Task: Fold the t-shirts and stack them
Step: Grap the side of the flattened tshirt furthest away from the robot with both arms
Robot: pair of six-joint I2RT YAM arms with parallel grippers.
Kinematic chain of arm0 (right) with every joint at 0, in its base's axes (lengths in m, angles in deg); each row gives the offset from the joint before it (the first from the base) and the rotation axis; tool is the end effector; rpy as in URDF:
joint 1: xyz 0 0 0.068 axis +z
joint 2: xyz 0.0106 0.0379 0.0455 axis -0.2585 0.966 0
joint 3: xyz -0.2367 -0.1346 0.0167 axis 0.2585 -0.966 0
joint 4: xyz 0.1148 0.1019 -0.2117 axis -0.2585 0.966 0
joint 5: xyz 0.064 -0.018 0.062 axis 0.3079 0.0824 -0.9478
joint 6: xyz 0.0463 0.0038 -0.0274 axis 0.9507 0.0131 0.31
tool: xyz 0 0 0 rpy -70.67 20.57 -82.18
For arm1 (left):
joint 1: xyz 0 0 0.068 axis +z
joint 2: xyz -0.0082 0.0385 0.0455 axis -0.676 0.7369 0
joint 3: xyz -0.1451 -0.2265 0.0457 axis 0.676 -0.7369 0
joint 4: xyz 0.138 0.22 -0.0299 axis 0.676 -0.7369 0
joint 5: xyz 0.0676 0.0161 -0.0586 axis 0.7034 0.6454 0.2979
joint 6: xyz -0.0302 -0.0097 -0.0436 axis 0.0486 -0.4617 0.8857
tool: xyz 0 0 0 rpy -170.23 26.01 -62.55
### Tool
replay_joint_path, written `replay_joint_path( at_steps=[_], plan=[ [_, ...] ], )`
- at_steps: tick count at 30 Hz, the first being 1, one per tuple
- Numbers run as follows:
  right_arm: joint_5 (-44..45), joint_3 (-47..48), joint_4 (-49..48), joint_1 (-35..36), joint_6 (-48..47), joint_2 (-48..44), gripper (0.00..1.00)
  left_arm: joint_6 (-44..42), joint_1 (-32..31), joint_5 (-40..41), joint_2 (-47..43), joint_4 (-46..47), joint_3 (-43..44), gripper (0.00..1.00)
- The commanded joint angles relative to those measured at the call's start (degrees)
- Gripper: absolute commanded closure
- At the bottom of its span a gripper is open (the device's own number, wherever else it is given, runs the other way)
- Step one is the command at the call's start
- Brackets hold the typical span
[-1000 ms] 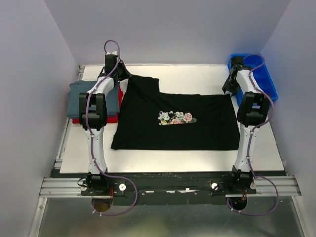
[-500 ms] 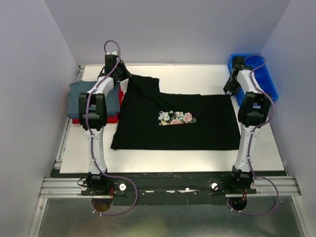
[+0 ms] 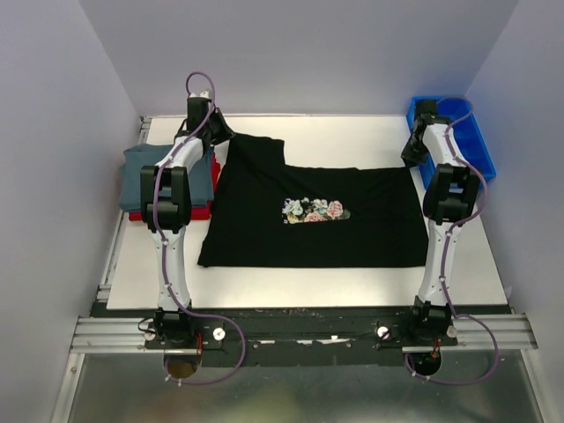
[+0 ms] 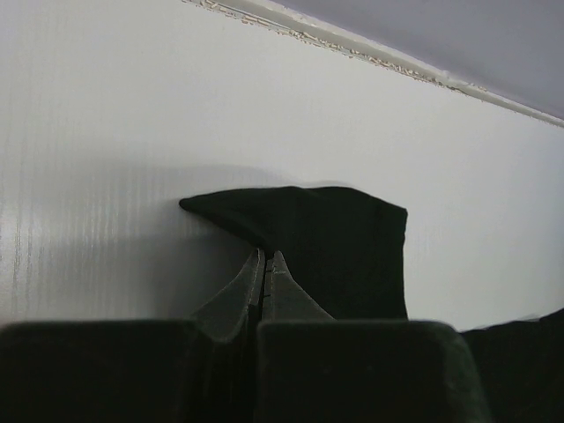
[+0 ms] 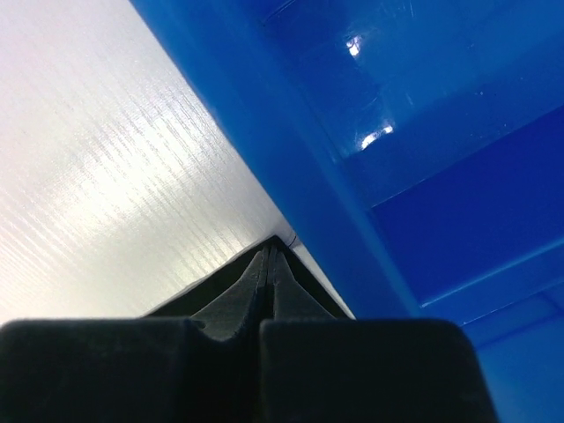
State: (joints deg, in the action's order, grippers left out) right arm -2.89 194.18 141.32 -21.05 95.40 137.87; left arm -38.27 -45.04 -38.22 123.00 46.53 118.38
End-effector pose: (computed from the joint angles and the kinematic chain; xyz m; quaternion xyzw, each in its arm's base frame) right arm 0.5188 -0.0619 0.1748 0.2596 0.9397 -0.0601 0.2143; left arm 0.5391 -0.0336 0.2014 -0.1438 0.8513 -0.2592 0.4329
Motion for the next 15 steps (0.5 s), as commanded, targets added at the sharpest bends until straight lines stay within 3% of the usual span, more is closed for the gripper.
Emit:
replay_joint_path(
  at_steps=[1, 15],
  plan=[
    [-0.9, 0.0, 0.3, -0.3, -0.9, 0.8, 0.99, -1.0, -0.2, 0.1, -2.4, 0.0, 0.6, 1.00],
    [-6.8, -18.4, -13.9, -0.3, -4.3, -14.7, 0.99, -1.0, -1.1, 0.2, -5.4, 1.0, -0.8, 1.00]
  ],
)
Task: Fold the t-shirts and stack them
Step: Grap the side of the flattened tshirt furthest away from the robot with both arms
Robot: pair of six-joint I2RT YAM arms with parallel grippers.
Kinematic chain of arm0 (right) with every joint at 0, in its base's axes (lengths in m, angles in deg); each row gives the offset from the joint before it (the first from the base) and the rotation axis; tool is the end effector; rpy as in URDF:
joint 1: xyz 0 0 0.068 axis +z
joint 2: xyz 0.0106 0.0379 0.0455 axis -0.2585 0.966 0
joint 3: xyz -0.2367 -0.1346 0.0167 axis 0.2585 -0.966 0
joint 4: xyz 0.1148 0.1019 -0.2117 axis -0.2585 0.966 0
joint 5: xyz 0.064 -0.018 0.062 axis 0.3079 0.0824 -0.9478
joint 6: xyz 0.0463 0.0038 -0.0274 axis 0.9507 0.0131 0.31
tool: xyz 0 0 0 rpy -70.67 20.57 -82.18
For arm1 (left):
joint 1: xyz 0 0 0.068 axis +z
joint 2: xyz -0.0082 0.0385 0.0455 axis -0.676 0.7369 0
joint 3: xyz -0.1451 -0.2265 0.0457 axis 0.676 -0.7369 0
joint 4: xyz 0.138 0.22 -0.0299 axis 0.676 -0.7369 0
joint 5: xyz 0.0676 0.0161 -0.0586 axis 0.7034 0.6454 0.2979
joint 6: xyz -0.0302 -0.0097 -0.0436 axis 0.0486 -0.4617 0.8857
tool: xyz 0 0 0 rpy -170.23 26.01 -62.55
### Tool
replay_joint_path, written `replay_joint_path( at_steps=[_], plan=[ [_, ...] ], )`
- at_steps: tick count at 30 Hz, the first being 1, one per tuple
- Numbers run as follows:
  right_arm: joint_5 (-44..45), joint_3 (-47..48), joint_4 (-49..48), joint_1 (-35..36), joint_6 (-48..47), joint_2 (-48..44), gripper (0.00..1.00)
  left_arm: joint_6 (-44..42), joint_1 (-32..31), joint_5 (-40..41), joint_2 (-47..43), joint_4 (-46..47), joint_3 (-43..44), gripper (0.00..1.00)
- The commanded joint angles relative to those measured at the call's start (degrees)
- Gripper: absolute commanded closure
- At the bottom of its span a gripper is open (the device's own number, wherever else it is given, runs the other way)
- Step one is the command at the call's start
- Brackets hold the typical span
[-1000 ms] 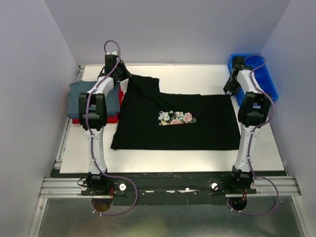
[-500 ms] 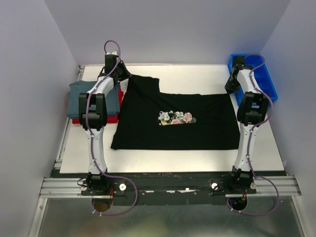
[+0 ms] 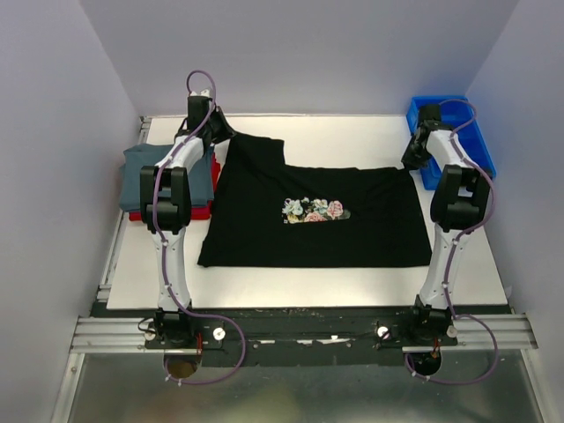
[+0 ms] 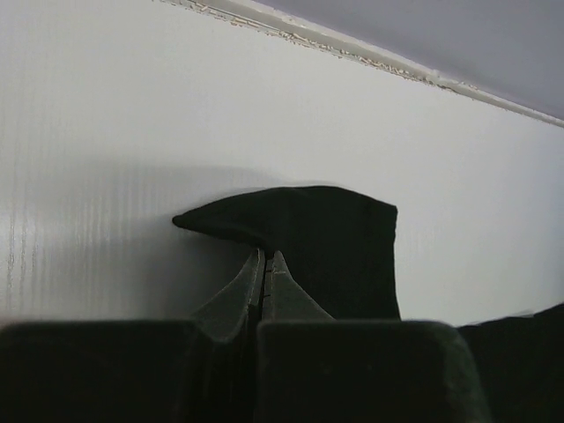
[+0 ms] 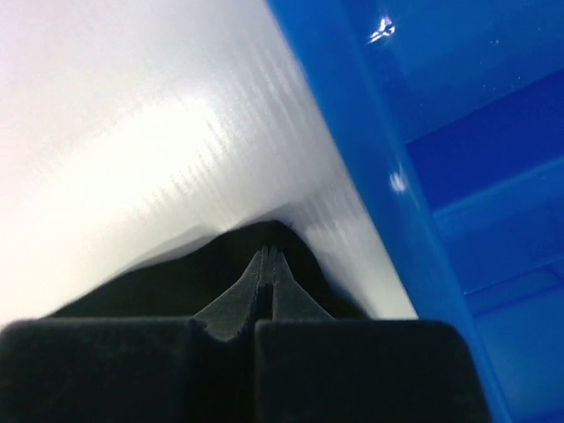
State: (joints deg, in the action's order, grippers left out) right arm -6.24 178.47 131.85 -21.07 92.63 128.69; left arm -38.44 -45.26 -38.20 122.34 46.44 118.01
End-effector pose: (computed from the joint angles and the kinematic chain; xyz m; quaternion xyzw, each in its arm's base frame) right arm 0.4935 -0.0573 0.1790 0.2320 0.9434 -0.0336 0.2346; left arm 0.5372 -0.0355 0.2050 -0.1406 0.8510 -0.2595 0.4343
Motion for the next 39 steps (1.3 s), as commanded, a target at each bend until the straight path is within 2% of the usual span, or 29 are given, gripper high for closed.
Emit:
replay_joint_path(
  at_steps=[1, 12, 13, 14, 15, 20, 28, 39],
  plan=[
    [-3.6, -3.1, -4.4, -0.2, -1.6, -6.3, 0.99, -0.9, -1.0, 0.4, -5.2, 1.1, -0.5, 1.00],
    [-2.0, -3.0, -2.5, -0.3, -1.8, -9.4, 0.99, -0.9, -1.9, 2.0, -9.3, 0.8, -2.2, 1.00],
    [-2.1, -2.7, -2.7, -0.3, -2.5, -8.7, 0.82, -1.0, -1.9, 2.1, -9.3, 0.7, -2.2, 1.00],
    [-1.9, -1.7, -2.3, -0.2, -2.7, -7.3, 0.58, -1.1, -2.0, 2.1, -9.2, 0.5, -2.2, 1.00],
    [-1.3, 1.2, -0.6, -0.3, -2.6, -5.2, 0.51, -1.2, -2.0, 2.1, -9.0, 0.6, -2.2, 1.00],
    [-0.7, 7.4, 3.0, -0.3, -1.6, 1.5, 0.48, -1.9, -1.9, 2.3, -7.6, 0.3, -2.1, 1.00],
    [0.7, 7.4, 2.4, -0.2, -0.7, 4.4, 0.50, -2.7, -1.9, 2.5, -6.4, 0.0, -1.1, 1.00],
    [2.1, 12.3, 6.3, -0.2, 1.3, 7.3, 0.41, -3.1, -1.9, 2.6, -6.7, -0.2, -1.3, 1.00]
  ],
)
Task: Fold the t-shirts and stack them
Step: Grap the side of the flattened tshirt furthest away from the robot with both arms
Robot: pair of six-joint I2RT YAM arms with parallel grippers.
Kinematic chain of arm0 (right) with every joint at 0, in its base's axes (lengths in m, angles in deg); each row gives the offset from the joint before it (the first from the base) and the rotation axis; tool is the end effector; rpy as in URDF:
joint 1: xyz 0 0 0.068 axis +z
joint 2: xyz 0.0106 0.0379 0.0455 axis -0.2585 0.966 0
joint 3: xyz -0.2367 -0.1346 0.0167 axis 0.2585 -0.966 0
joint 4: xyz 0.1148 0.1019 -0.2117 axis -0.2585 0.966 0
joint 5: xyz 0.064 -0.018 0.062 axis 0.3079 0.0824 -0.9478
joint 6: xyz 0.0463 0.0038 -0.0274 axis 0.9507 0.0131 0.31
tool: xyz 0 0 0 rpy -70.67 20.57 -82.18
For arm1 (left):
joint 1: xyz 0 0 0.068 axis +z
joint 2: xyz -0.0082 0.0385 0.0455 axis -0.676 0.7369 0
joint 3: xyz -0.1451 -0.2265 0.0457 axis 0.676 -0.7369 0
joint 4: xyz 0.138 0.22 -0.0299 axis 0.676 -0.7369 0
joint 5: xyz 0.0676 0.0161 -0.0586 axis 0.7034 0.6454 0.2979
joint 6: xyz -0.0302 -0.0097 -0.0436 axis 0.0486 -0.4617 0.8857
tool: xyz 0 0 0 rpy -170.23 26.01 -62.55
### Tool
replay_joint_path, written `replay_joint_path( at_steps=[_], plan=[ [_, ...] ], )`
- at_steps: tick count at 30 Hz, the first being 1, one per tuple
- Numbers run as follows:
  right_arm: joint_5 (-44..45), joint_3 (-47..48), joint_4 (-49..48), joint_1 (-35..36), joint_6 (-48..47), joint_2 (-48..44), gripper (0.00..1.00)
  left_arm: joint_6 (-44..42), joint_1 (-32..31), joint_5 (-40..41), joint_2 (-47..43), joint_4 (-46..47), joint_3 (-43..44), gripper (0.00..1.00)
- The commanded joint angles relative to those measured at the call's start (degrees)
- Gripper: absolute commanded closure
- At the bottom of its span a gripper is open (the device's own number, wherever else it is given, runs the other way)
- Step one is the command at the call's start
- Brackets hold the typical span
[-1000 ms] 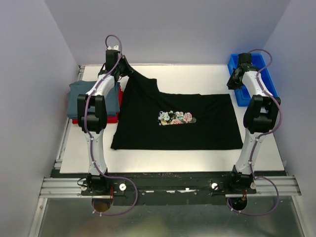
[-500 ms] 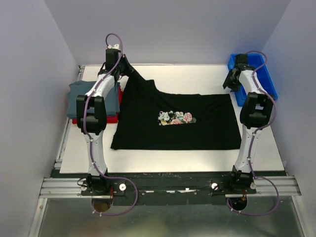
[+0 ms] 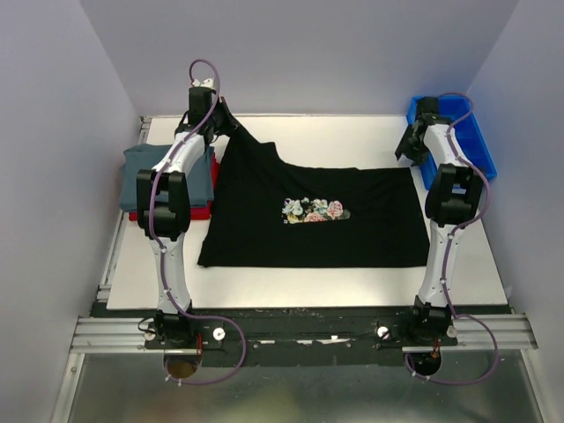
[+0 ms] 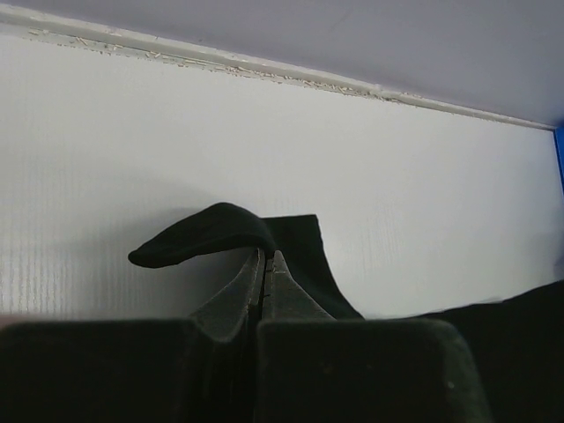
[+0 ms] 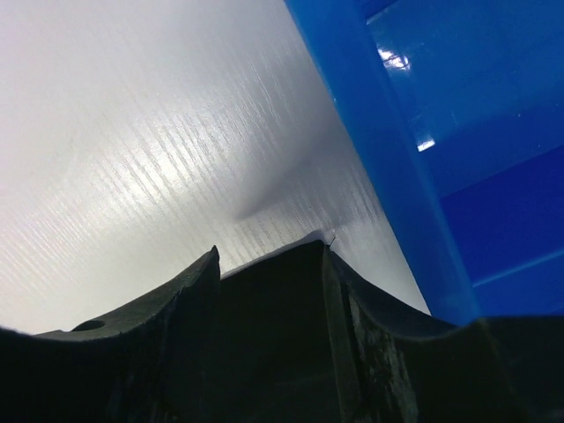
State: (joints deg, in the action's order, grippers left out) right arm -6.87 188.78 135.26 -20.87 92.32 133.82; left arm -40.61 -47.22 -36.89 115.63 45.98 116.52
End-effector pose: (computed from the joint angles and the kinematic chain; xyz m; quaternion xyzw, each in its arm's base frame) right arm 0.5152 -0.0574 0.1866 0.2267 0.9413 -0.0265 0.2489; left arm 0.5196 -0.0518 0.2550 -0.1067 0.8360 -0.2570 0.4730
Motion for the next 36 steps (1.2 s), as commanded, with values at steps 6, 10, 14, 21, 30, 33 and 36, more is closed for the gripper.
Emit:
replay_joint_path(
  at_steps=[6, 10, 14, 21, 30, 33, 36],
  plan=[
    [2.4, -1.9, -0.4, -0.4, 0.9, 0.2, 0.34, -1.2, 0.0, 1.3, 0.0, 0.4, 0.0, 1.00],
    [1.7, -2.9, -1.5, -0.3, -0.5, 0.0, 0.34, -1.2, 0.0, 1.3, -0.1, 0.4, 0.0, 1.00],
    [0.9, -2.0, -1.3, -0.3, -1.9, 1.0, 0.51, -1.2, 0.0, 1.3, -0.2, 0.5, 0.0, 1.00],
    [1.5, -2.7, -1.3, -0.2, -2.4, 0.5, 0.56, -1.5, 0.0, 1.4, -0.3, 0.4, -0.1, 1.00],
    [2.5, 2.6, 3.2, 0.0, -2.8, 3.2, 0.56, -1.9, 0.0, 2.0, -0.6, 0.1, 0.0, 1.00],
    [3.4, 3.7, 4.0, 0.4, -2.8, 3.9, 0.59, -1.9, 0.0, 1.9, -0.5, 0.0, 0.0, 1.00],
    [3.4, 3.6, 3.7, 0.4, -2.9, 3.8, 0.61, -1.9, 0.0, 1.8, -0.4, 0.0, 0.0, 1.00]
  ],
)
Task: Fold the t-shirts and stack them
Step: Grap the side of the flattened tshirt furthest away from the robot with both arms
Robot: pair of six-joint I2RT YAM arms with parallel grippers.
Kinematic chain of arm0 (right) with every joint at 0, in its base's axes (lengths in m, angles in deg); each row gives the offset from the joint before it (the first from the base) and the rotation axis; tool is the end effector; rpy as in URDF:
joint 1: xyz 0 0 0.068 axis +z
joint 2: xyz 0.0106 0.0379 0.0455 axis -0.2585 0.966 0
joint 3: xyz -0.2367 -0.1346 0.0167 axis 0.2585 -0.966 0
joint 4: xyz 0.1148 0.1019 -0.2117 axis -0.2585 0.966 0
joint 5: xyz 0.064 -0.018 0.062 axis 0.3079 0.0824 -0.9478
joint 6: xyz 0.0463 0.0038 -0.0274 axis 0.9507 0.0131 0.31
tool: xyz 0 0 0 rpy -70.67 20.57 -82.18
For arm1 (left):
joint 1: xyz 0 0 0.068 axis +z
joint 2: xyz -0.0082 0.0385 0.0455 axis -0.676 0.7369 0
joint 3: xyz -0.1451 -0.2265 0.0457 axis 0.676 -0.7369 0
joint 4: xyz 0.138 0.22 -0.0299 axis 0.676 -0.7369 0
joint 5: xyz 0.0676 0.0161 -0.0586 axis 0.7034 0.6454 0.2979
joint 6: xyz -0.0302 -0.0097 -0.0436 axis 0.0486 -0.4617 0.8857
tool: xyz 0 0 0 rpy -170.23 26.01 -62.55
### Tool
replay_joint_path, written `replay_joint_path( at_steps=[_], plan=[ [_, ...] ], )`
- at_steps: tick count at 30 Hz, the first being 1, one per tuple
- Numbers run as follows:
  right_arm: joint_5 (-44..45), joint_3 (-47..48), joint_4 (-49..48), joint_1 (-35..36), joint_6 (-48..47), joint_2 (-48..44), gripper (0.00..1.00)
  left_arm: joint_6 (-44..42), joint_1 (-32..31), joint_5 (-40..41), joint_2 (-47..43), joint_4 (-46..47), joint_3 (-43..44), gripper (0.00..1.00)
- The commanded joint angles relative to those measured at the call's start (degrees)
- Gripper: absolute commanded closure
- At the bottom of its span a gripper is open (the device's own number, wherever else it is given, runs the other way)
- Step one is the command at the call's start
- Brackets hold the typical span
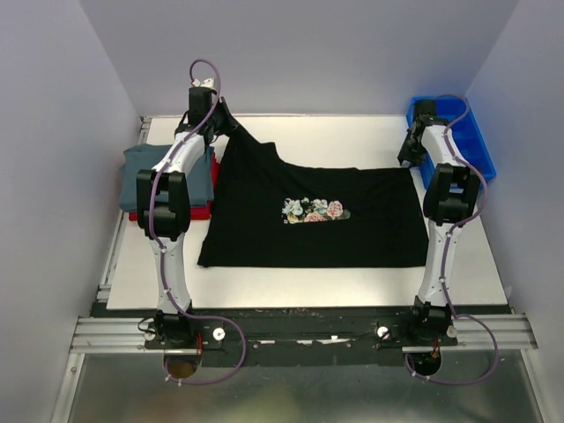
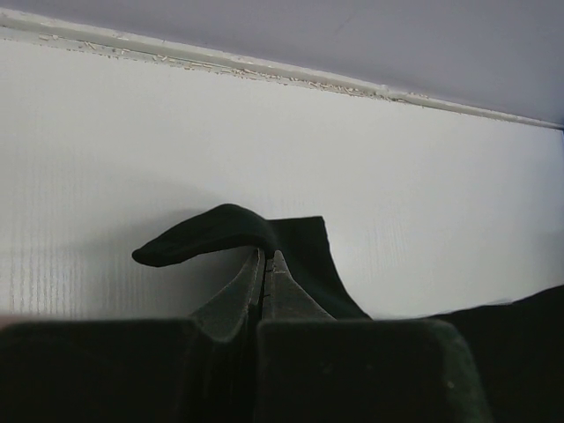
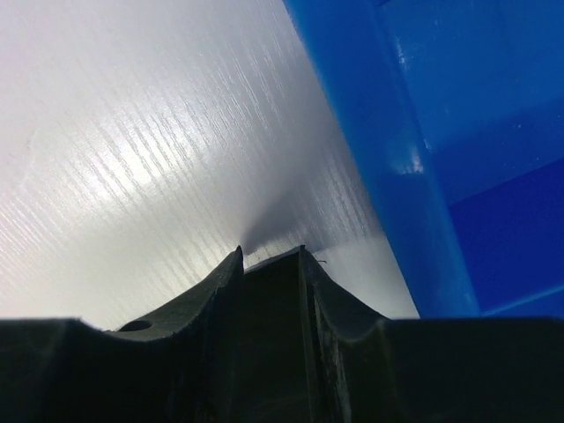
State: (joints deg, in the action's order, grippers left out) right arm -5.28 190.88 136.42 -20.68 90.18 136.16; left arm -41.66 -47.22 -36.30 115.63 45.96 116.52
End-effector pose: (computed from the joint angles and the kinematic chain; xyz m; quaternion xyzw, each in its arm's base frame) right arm 0.5200 -0.0571 0.1763 0.2104 0.9472 -0.0455 0.2378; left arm 0.5197 -0.0514 0.2549 -0.1018 0.8370 -0.2486 0.4767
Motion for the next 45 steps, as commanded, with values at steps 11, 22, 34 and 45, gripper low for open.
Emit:
replay_joint_path(
  at_steps=[11, 22, 34, 45],
  plan=[
    [1.7, 0.2, 1.5, 0.8, -2.4, 0.6, 0.00, -0.9, 0.0, 1.1, -0.3, -0.1, 0.1, 1.00],
    [1.7, -3.2, -0.4, 0.9, -3.1, -1.8, 0.00, -1.0, 0.0, 1.1, -0.4, 0.2, -0.1, 1.00],
    [-2.0, -2.2, 1.1, 0.9, -2.3, -0.6, 0.00, -1.4, 0.0, 1.2, -0.9, 0.1, -0.4, 1.00],
    [-2.1, 1.3, 4.0, 0.8, -3.2, 1.4, 0.04, -1.4, 0.0, 1.1, -0.9, 0.3, -0.5, 1.00]
  ],
)
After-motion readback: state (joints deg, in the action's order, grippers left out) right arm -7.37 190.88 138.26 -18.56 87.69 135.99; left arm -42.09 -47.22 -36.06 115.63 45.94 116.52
